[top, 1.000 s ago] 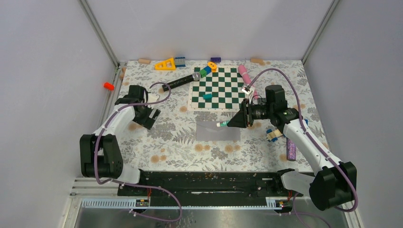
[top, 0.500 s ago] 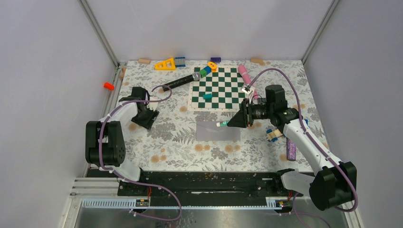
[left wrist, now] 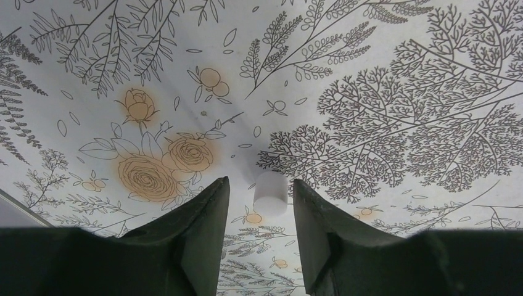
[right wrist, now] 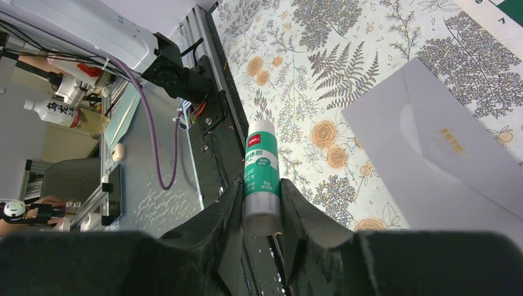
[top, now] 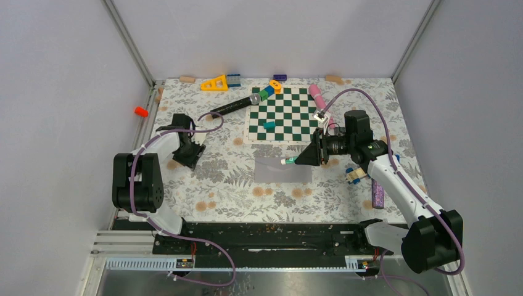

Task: Place the letter into the envelope and seal it
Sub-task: Close the solid glue cap on the solid glue.

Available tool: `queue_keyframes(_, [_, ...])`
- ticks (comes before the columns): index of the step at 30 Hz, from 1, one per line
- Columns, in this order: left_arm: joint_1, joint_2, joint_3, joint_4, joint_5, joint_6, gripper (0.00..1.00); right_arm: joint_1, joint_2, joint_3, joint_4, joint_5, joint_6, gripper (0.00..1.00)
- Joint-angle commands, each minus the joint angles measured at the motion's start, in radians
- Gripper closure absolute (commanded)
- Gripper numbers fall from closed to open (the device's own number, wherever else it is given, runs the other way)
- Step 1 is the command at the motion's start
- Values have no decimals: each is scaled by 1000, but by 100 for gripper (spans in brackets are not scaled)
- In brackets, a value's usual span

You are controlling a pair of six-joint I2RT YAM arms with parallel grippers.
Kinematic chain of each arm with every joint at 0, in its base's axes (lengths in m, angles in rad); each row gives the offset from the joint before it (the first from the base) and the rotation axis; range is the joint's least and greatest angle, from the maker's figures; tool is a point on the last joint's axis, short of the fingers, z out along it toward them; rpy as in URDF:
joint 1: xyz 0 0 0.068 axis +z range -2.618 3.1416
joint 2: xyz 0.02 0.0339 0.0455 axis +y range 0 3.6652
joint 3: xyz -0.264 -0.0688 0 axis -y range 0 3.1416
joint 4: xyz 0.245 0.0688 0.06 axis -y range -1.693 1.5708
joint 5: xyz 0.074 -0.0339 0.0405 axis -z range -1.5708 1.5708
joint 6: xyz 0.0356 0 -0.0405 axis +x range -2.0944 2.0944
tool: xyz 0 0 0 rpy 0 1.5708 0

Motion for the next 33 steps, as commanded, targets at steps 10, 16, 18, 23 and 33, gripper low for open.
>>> queue_keyframes(10, [5,-4,-2,-7,-7,11,59,-3,4,5,27,-25,0,93])
queue_keyframes(16, [5,-7,-2,-25,-4,14,57,-4,5,6,26,-29,2,93])
queue_keyframes(18, [5,-7,-2,-26,-3,14,58,-4,5,6,27,-29,2,93])
queue_keyframes(23, [5,2,0,-31,-7,14,60,-4,5,5,26,-30,4,93])
queue_keyframes(33, [5,6,-4,-37,1,16,64,-4,11,8,27,-30,5,93])
